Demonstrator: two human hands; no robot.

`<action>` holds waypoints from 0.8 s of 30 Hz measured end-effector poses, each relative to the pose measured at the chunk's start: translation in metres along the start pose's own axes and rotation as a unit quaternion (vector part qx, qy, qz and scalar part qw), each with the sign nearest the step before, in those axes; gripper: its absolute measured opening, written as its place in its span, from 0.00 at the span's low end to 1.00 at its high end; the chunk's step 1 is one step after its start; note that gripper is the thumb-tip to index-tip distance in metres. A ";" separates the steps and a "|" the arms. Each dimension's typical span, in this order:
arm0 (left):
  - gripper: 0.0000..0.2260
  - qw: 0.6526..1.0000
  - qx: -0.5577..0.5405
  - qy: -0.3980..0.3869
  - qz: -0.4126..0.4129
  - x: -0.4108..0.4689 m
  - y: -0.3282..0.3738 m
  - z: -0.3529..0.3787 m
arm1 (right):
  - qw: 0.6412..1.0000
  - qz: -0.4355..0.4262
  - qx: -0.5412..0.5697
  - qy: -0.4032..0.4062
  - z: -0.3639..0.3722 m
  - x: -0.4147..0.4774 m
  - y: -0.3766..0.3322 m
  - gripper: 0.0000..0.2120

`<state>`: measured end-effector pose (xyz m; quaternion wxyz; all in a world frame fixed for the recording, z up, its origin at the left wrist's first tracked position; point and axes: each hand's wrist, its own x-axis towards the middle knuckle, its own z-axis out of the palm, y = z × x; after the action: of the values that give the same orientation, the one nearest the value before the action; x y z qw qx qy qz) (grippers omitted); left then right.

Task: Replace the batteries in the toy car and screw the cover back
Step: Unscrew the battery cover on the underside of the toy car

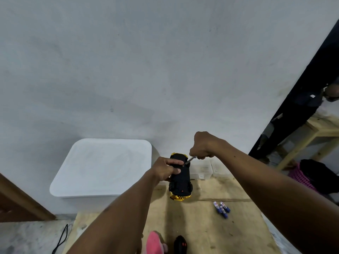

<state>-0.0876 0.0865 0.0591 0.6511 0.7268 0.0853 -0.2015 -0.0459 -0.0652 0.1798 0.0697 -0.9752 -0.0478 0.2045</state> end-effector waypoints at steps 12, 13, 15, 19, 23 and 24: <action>0.15 1.000 -0.003 0.004 -0.005 0.000 0.000 -0.005 | 1.000 -0.003 0.023 -0.005 0.004 0.002 0.003 0.06; 0.15 1.000 0.002 0.003 -0.005 0.000 0.000 -0.005 | 1.000 -0.005 0.015 -0.002 0.003 0.002 0.002 0.05; 0.15 1.000 0.006 0.004 -0.006 0.001 -0.001 -0.004 | 1.000 -0.010 0.000 0.000 0.002 0.001 -0.001 0.11; 0.15 1.000 -0.003 0.007 -0.003 0.002 -0.002 -0.004 | 1.000 -0.015 -0.003 0.005 0.000 -0.002 -0.003 0.13; 0.15 1.000 -0.007 0.008 -0.004 0.003 0.002 -0.007 | 1.000 -0.008 0.024 -0.001 0.000 0.000 -0.001 0.06; 0.15 1.000 -0.004 0.007 -0.004 0.003 0.001 -0.008 | 1.000 -0.011 0.017 -0.002 0.000 0.001 -0.001 0.06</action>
<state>-0.0833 0.0933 0.0599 0.6523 0.7254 0.0937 -0.1988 -0.0455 -0.0642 0.1797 0.0880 -0.9730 -0.0548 0.2062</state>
